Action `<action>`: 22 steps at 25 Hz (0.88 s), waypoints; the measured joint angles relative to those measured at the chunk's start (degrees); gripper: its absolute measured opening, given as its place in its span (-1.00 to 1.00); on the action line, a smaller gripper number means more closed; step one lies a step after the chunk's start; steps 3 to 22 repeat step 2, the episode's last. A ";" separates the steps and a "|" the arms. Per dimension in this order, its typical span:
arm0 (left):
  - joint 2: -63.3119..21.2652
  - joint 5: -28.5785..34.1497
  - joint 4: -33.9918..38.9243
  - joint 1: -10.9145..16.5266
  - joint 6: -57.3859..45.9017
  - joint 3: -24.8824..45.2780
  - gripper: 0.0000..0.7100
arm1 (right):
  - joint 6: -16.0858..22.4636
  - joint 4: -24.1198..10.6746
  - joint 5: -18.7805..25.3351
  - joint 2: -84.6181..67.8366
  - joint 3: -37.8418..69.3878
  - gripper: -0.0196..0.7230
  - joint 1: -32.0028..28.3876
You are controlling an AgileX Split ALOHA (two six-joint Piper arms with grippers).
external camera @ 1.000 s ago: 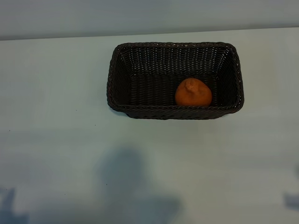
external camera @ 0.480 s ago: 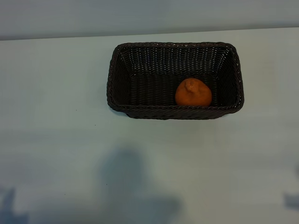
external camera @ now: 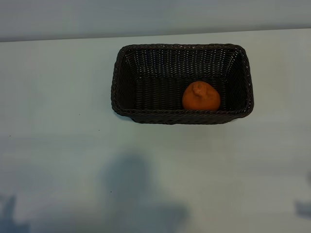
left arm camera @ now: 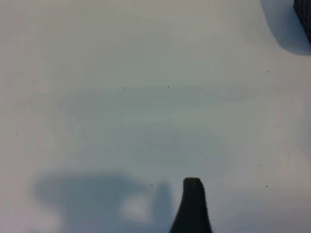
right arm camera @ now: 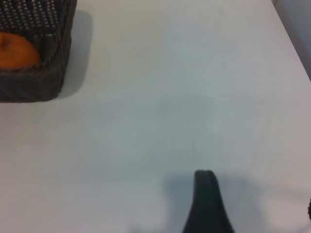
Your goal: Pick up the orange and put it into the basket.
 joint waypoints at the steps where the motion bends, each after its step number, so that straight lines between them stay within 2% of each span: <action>1: 0.00 0.00 0.00 0.00 0.00 0.00 0.67 | 0.00 0.00 0.00 0.00 0.00 0.34 0.00; 22: 0.00 0.00 0.00 0.00 0.00 0.00 0.67 | 0.00 0.00 0.00 0.00 0.00 0.34 0.00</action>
